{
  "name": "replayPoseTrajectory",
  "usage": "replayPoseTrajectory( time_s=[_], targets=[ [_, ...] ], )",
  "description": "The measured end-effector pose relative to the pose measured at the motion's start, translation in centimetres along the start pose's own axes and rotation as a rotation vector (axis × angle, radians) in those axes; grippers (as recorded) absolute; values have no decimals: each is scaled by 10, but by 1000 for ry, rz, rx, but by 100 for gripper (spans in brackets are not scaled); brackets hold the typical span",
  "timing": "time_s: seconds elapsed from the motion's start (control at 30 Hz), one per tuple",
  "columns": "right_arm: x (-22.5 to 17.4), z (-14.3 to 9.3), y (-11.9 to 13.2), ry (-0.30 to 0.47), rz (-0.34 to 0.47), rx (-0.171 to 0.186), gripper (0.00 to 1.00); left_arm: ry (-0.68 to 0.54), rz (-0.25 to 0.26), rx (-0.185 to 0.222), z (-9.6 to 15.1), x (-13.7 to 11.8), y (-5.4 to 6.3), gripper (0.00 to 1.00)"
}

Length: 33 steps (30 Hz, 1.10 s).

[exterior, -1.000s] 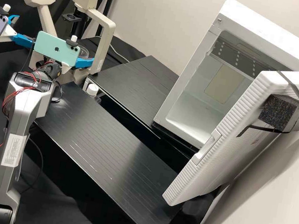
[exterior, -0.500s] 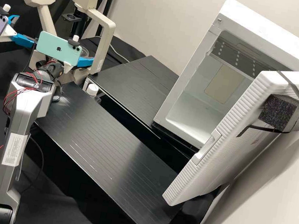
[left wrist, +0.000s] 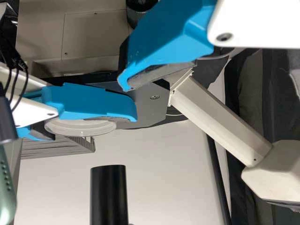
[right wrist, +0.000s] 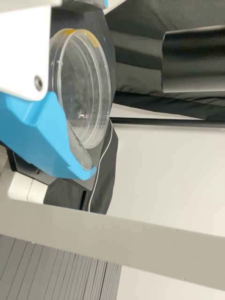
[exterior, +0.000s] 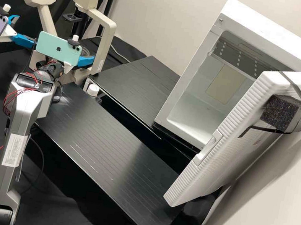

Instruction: Return the petri dish to the incubator.

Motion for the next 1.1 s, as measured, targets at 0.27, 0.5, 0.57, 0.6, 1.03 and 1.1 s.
replayPoseTrajectory(
  time_s=[0.27, 0.5, 0.57, 0.6, 1.03, 1.1],
  targets=[
    [0, 1, 1, -8, 3, 5, 0, 0, 0, 0, 0, 0, 0, 100],
    [0, 1, 0, -8, 2, 5, 0, 0, 0, 0, 0, 0, 0, 100],
    [0, 1, 0, -8, 2, 5, 0, 0, 0, 0, 0, 0, 0, 100],
    [0, 1, 0, -8, 2, 5, 0, 0, 0, 0, 0, 0, 0, 100],
    [0, 1, 0, -10, -1, 8, 0, 0, 0, 0, 0, 0, 0, 100],
    [0, 1, 0, -10, -1, 19, 0, 0, 0, 0, 0, 0, 0, 100]
  ],
)
